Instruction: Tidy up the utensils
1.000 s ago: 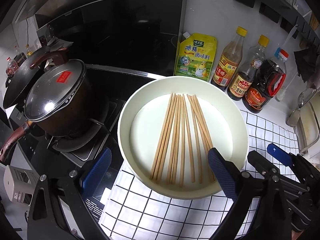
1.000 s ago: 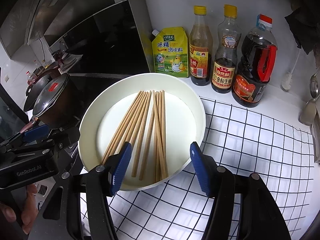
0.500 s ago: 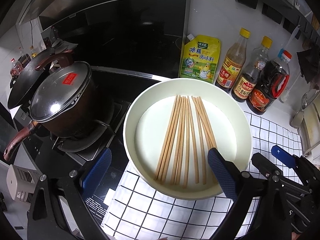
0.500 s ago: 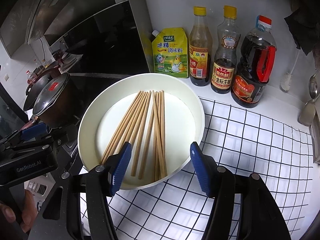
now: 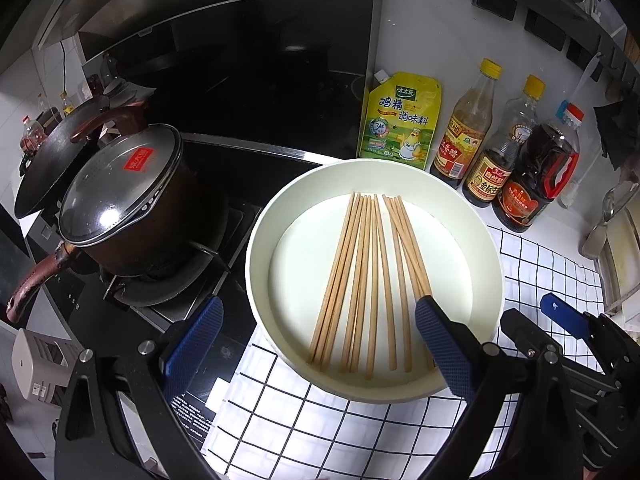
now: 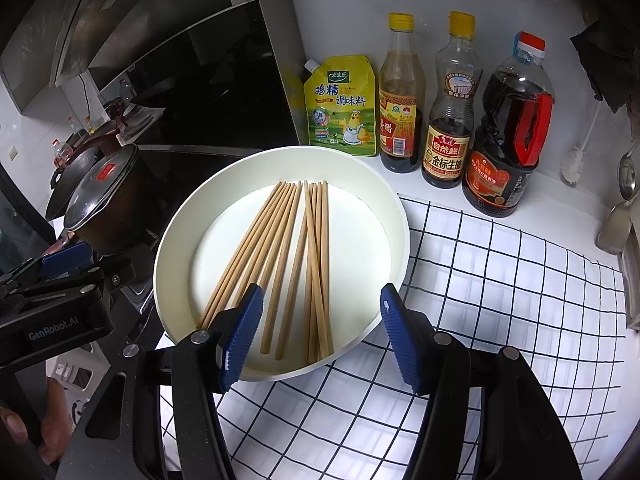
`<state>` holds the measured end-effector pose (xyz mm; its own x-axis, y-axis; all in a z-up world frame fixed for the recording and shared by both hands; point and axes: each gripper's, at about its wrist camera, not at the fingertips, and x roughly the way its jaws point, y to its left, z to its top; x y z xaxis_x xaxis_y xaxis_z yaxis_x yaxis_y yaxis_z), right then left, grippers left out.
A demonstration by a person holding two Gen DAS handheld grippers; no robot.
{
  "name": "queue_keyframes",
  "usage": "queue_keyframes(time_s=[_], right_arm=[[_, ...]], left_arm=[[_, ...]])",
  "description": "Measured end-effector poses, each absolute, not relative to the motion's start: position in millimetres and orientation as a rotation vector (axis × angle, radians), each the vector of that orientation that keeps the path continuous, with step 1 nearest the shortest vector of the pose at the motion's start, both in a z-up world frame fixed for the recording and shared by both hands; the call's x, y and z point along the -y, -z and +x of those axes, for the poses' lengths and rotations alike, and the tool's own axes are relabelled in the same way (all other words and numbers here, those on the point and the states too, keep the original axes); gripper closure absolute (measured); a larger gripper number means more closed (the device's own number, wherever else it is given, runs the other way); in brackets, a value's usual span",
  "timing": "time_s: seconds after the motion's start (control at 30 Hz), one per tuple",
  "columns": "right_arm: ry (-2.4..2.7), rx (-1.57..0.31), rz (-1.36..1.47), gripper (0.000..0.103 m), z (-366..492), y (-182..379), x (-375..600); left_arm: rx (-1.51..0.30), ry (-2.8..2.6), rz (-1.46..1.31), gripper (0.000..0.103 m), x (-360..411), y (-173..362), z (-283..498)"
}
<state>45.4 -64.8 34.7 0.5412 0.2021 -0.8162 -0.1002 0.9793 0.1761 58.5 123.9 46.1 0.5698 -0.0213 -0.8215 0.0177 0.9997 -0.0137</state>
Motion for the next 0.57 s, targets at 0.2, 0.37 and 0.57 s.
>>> queue_keyframes(time_s=[0.2, 0.37, 0.57], right_arm=[[-0.181, -0.984, 0.114, 0.044, 45.8, -34.4, 64.5], [-0.182, -0.985, 0.114, 0.044, 47.3, -32.9, 65.0], [-0.180, -0.987, 0.116, 0.044, 47.8, -31.8, 65.8]], left_arm=[[-0.960, 0.019, -0.009, 0.008, -124.5, -45.8, 59.6], [-0.972, 0.018, -0.010, 0.008, -124.9, -44.6, 60.5], [-0.986, 0.009, -0.027, 0.008, -128.4, -41.6, 63.8]])
